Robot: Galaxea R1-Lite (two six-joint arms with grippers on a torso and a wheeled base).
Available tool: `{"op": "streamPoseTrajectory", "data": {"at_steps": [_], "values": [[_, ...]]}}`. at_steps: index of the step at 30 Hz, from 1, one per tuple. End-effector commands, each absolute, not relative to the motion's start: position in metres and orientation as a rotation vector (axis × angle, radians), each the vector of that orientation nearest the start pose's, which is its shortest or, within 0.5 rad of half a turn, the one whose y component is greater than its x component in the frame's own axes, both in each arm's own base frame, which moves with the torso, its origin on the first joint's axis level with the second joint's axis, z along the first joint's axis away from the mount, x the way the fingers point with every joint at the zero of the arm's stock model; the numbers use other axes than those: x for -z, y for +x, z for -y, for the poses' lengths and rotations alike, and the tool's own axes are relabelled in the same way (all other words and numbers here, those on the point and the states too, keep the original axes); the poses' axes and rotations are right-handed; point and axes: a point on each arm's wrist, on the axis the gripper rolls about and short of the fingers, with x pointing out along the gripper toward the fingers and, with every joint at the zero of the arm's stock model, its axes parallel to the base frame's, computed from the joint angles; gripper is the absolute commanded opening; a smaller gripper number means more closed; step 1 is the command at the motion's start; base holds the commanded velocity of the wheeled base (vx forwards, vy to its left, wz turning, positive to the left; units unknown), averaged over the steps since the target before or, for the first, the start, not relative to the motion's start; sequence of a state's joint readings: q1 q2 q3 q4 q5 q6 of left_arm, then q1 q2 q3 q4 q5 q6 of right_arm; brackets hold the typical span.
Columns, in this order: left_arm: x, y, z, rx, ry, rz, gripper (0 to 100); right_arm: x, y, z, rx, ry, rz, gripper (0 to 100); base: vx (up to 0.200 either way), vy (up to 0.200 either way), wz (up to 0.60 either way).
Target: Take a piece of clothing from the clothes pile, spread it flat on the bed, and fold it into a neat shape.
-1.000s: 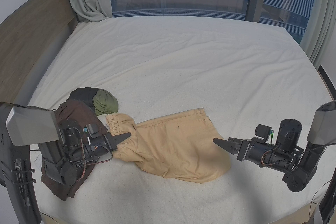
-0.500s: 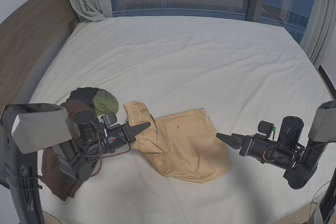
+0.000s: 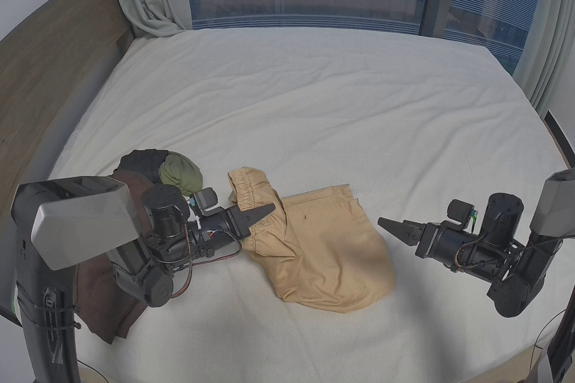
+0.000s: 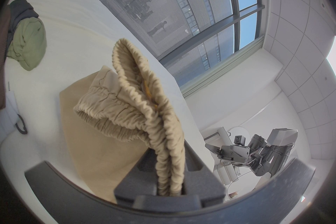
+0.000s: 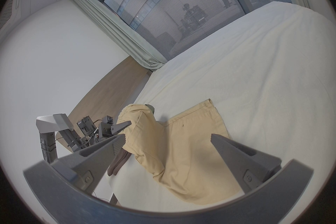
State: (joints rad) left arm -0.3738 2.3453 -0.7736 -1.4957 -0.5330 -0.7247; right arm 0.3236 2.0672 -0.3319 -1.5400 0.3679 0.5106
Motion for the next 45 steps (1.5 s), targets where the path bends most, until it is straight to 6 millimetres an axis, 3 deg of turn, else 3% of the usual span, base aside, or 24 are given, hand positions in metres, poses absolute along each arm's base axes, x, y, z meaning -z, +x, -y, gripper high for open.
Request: {"op": "streamPoseTrajectory", "data": {"at_steps": [1, 16, 37, 45], "values": [[-0.032, 0.357, 0.160, 0.854, -0.688, -0.398, 0, -0.059, 0.271, -0.098, -0.620, 0.493, -0.371, 100, 0.000, 0.000, 0.00], [-0.032, 0.368, 0.187, 0.894, -0.713, -0.406, 0, -0.056, 0.277, -0.092, -0.593, 0.498, -0.365, 100, 0.000, 0.000, 0.00], [-0.011, 0.375, 0.254, 0.976, -0.699, -0.497, 0, -0.059, 0.283, -0.087, -0.575, 0.501, -0.344, 100, 0.000, 0.000, 0.00], [-0.004, 0.377, 0.260, 0.965, -0.697, -0.515, 0, -0.059, 0.283, -0.087, -0.575, 0.501, -0.344, 100, 0.000, 0.000, 0.00]]}}
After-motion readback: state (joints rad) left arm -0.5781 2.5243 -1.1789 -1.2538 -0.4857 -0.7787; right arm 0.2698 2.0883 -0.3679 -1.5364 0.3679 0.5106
